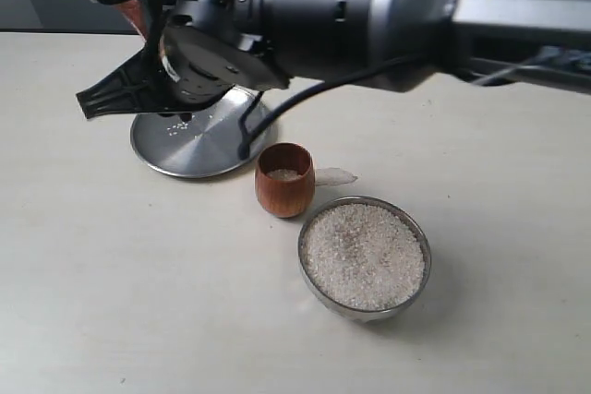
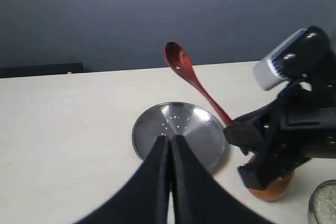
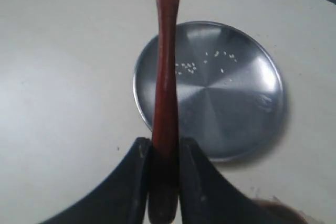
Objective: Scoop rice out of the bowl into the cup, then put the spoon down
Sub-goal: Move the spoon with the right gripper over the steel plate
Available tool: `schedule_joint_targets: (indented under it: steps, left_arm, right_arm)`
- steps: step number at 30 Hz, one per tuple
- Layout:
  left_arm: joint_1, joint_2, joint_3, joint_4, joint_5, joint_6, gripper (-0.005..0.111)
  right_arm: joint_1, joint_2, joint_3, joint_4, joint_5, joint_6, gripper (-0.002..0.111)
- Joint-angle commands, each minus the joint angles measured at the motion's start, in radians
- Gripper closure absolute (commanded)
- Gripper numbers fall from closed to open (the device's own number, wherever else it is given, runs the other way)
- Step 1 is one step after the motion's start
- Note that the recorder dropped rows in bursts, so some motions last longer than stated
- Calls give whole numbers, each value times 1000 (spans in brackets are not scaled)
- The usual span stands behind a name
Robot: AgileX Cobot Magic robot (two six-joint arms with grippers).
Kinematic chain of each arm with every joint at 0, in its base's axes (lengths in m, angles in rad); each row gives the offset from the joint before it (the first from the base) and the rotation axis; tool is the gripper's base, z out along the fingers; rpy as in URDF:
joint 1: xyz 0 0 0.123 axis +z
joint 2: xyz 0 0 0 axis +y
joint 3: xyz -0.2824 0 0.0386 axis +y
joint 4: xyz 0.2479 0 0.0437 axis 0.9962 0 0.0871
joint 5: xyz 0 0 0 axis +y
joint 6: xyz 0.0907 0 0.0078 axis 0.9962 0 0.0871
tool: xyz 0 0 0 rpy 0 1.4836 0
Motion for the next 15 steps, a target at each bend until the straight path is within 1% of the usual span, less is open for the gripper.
schedule_joint_targets:
  steps: [1, 4, 9, 15]
  left_arm:
    - [4, 1, -8, -3, -7, 0, 106]
    - [4, 1, -8, -3, -7, 0, 106]
    - [4, 1, -8, -3, -7, 0, 106]
    - [4, 1, -8, -3, -7, 0, 106]
  right_arm:
    - [-35, 155, -128, 2, -46, 2, 109]
    - [-68, 254, -228, 12, -49, 2, 109]
    - [-120, 397, -375, 88, -28, 2, 109]
    - [-135, 525, -527, 167, 48, -91, 109]
